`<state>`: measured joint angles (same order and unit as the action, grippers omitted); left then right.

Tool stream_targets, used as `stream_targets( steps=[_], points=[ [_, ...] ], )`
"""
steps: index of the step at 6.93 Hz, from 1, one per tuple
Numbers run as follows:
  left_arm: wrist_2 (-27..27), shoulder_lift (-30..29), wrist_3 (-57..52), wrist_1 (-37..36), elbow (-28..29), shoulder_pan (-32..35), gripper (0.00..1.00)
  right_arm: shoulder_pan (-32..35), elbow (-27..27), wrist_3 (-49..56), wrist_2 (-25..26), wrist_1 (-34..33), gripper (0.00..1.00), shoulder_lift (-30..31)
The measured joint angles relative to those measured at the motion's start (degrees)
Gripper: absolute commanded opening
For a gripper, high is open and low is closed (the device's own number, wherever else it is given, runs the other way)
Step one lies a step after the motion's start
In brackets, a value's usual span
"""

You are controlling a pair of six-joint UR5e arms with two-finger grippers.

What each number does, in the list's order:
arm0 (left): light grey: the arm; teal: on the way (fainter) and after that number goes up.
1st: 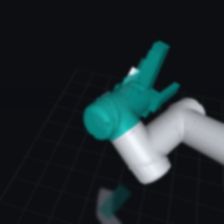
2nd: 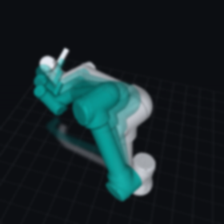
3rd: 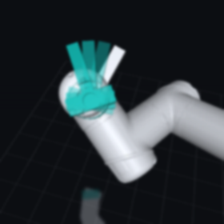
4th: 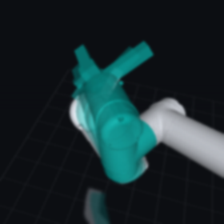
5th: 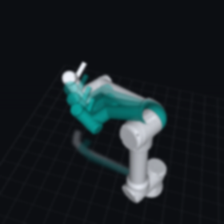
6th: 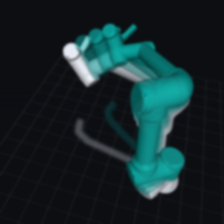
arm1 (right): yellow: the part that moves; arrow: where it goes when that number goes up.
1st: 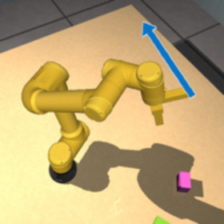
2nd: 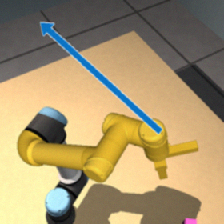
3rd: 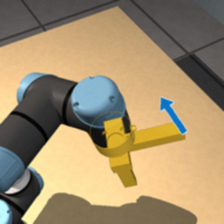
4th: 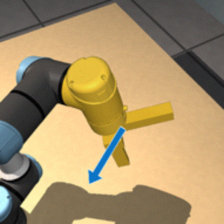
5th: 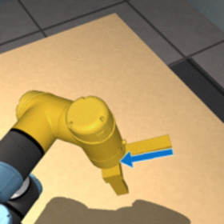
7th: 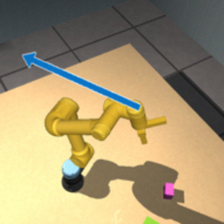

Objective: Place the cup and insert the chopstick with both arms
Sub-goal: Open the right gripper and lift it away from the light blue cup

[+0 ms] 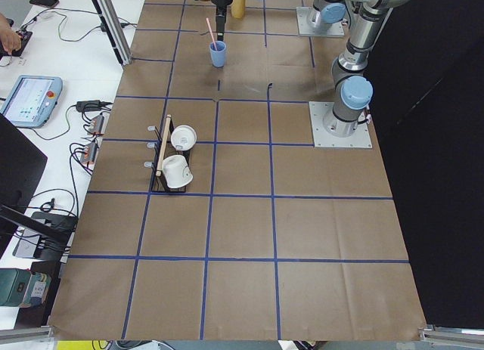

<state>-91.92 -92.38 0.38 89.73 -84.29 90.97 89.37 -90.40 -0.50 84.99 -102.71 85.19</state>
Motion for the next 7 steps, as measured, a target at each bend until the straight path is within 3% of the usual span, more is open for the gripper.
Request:
stream_targets(
  steps=[2,7],
  points=[
    [-0.01,0.04,-0.02,0.0,0.0,0.0,1.0,-1.57,-1.08,-1.78,3.18,6.14,1.0,4.23],
    [-0.01,0.06,-0.03,0.03,-0.02,0.0,1.0,0.85,-1.68,-8.41,2.59,10.59,1.0,5.8]
  ],
)
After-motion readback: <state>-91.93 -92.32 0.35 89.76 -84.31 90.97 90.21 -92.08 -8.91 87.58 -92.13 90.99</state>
